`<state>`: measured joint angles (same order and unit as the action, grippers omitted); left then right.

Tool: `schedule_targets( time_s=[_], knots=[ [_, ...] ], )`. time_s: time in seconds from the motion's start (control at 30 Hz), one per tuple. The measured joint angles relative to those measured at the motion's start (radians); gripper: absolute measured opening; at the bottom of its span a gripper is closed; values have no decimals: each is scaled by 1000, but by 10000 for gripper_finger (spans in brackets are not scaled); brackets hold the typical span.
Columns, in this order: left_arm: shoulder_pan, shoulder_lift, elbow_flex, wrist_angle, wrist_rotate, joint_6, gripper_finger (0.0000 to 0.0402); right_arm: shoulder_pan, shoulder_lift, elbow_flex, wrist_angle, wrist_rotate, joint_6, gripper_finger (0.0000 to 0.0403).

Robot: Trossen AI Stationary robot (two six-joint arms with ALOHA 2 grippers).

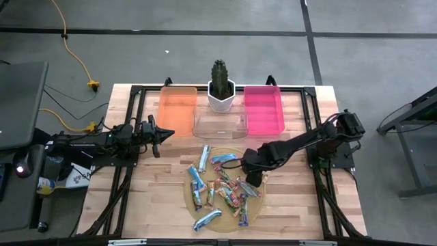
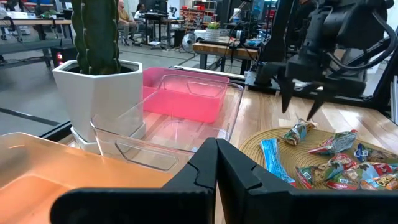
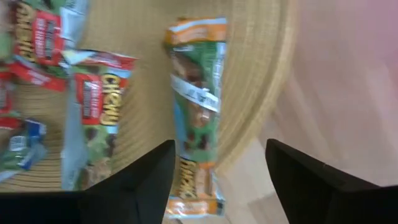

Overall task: Pick and place Granola Bars by type
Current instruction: Put the yellow granola bar into the red bin

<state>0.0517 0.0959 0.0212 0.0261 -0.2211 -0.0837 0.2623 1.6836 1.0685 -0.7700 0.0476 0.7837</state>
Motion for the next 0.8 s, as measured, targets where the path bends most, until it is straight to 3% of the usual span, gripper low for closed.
schedule_targets(
  time_s=[0.13, 0.27, 0.63, 0.8],
  knots=[
    [0, 0, 0, 0, 0, 0, 1, 9, 0, -53, 119, -72, -28, 239],
    [0, 0, 0, 0, 0, 0, 1, 28, 0, -94, 165, -79, -59, 241],
    [0, 0, 0, 0, 0, 0, 1, 53, 0, -109, 137, 44, -64, 245],
    [0, 0, 0, 0, 0, 0, 1, 53, 0, -109, 132, 51, -38, 245]
  ],
)
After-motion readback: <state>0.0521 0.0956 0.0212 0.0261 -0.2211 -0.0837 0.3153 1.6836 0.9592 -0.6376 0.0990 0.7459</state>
